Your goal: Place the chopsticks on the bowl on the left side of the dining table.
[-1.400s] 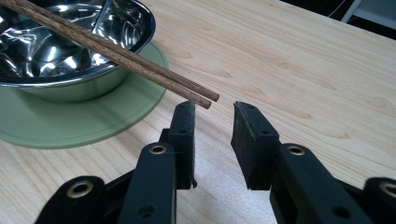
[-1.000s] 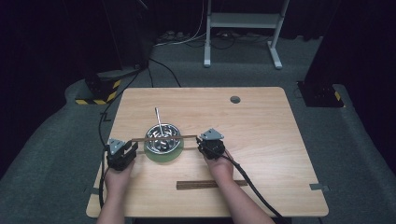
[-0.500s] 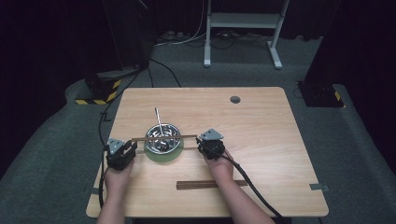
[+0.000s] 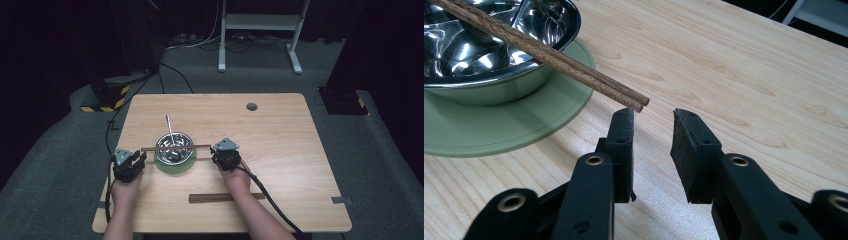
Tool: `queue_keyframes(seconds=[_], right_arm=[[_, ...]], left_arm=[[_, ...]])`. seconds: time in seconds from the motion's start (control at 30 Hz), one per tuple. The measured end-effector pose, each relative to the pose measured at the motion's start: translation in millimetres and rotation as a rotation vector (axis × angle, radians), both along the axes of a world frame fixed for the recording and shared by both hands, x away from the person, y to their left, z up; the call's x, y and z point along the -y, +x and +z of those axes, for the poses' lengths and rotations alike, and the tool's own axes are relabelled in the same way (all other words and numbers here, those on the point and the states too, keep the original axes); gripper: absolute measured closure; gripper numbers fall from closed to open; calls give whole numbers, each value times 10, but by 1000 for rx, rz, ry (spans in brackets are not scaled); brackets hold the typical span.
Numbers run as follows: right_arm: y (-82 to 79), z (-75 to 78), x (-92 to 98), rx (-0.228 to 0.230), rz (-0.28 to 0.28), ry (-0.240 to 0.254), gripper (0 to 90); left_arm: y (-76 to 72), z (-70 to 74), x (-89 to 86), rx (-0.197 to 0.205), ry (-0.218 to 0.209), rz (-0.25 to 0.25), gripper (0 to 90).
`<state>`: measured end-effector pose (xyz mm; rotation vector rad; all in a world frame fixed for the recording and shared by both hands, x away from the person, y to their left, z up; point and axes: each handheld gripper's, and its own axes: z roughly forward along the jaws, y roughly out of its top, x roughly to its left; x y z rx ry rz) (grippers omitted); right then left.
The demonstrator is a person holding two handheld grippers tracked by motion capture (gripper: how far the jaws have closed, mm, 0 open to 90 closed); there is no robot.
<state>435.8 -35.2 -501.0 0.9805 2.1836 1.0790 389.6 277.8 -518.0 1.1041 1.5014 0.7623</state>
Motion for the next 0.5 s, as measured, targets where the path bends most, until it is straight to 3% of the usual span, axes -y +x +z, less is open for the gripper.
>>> queue_keyframes(seconds=[0.2,0.27,0.33,0.37,0.4,0.5], right_arm=[[-17,4,-2,5,6,-6,684],[-34,5,-7,-7,-4,10,672],[-46,18,8,4,4,7,659],[-63,30,17,7,3,10,649],[-67,35,28,15,8,7,638],[-109,54,53,14,10,10,589]], left_arm=[[-6,2,0,-2,4,-2,655],[-19,5,-12,-8,26,-13,631],[-32,18,5,2,-3,0,615],[-43,20,-14,-2,23,-11,605],[-42,27,3,8,-5,0,598],[-71,46,-2,-3,10,-11,570]])
